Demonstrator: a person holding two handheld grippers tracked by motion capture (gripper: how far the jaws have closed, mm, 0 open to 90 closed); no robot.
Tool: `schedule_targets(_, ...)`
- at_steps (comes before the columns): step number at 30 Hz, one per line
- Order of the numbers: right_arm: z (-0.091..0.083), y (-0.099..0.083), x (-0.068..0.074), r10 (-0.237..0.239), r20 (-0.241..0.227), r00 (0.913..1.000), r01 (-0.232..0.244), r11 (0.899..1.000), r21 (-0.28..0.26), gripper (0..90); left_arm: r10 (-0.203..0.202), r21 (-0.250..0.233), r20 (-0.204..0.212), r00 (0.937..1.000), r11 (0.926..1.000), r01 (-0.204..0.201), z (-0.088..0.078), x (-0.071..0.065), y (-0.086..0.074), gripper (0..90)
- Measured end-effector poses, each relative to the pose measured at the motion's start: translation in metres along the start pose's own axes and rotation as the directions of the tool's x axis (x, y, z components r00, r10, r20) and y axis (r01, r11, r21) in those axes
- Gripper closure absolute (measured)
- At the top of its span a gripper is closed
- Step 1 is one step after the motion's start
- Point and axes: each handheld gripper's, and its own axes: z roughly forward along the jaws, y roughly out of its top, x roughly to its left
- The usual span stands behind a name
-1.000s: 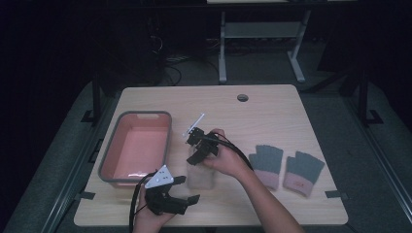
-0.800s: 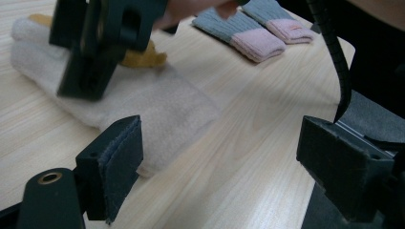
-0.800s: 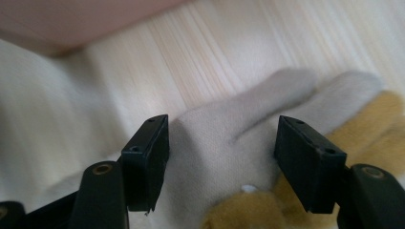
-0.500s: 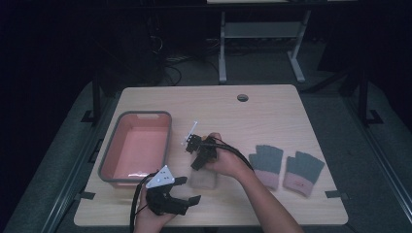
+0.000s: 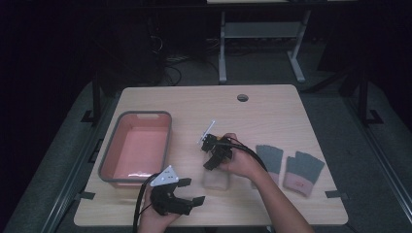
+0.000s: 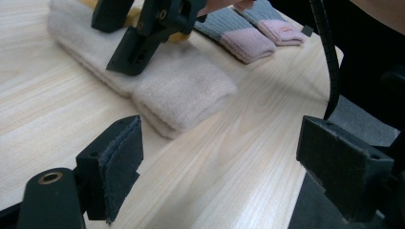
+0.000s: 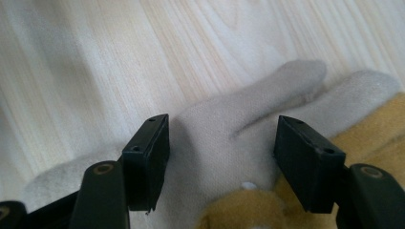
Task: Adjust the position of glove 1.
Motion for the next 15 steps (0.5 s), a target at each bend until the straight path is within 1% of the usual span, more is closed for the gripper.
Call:
schedule_targets(1, -0.002, -0.001, -0.001, 0.005, 0.002, 1.0, -0.005, 1.0, -0.004, 36.8, -0.006, 0.001, 0.004, 1.0, 1.0, 0.006, 0.001, 0.001, 0.001, 16.1)
schedule_targets(4, -0.013, -0.004, -0.002, 0.047, -0.029, 0.9985, -0.048, 0.997, -0.057, 37.9, -0.021, 0.001, 0.006, 0.9998, 0.9998, 0.021, 0.004, 0.0, 0.004, 16.1)
schedule_targets(6, -0.023, -0.008, -0.004, 0.078, -0.044, 0.996, -0.082, 0.992, -0.098, 37.3, -0.039, -0.001, 0.013, 0.9992, 0.9992, 0.039, 0.007, -0.001, 0.008, 16.0)
schedule_targets(7, -0.03, -0.012, -0.005, 0.106, -0.053, 0.9929, -0.112, 0.986, -0.12, 37.1, -0.046, -0.002, 0.016, 0.9988, 0.9989, 0.046, 0.007, -0.001, 0.009, 16.0)
schedule_targets(8, -0.033, -0.014, -0.006, 0.13, -0.053, 0.9901, -0.136, 0.982, -0.128, 37.1, -0.052, 0.0, 0.024, 0.9983, 0.9986, 0.052, 0.008, 0.0, 0.01, 16.0)
schedule_targets(9, -0.038, -0.019, -0.007, 0.161, -0.054, 0.9855, -0.167, 0.976, -0.14, 37.1, -0.054, -0.001, 0.032, 0.998, 0.9985, 0.054, 0.009, 0.0, 0.012, 16.0)
schedule_targets(11, -0.045, -0.029, -0.008, 0.219, -0.076, 0.9728, -0.229, 0.959, -0.167, 36.7, -0.066, 0.012, 0.037, 0.9972, 0.9978, 0.065, 0.011, -0.001, 0.014, 16.0)
schedule_targets(12, -0.048, -0.034, -0.009, 0.244, -0.073, 0.9671, -0.253, 0.952, -0.17, 36.6, -0.072, 0.012, 0.04, 0.9966, 0.9974, 0.071, 0.012, -0.001, 0.015, 16.0)
schedule_targets(13, -0.05, -0.04, -0.01, 0.262, -0.086, 0.9612, -0.274, 0.945, -0.179, 36.7, -0.074, 0.014, 0.046, 0.9961, 0.9972, 0.074, 0.012, 0.001, 0.017, 16.0)
schedule_targets(14, -0.05, -0.045, -0.011, 0.287, -0.098, 0.9529, -0.301, 0.936, -0.185, 36.6, -0.096, 0.015, 0.052, 0.994, 0.9953, 0.096, 0.014, 0.001, 0.019, 16.0)
schedule_targets(15, -0.05, -0.05, -0.012, 0.312, -0.11, 0.9436, -0.328, 0.926, -0.185, 36.6, -0.105, 0.023, 0.051, 0.9931, 0.9943, 0.104, 0.016, 0.003, 0.021, 16.0)
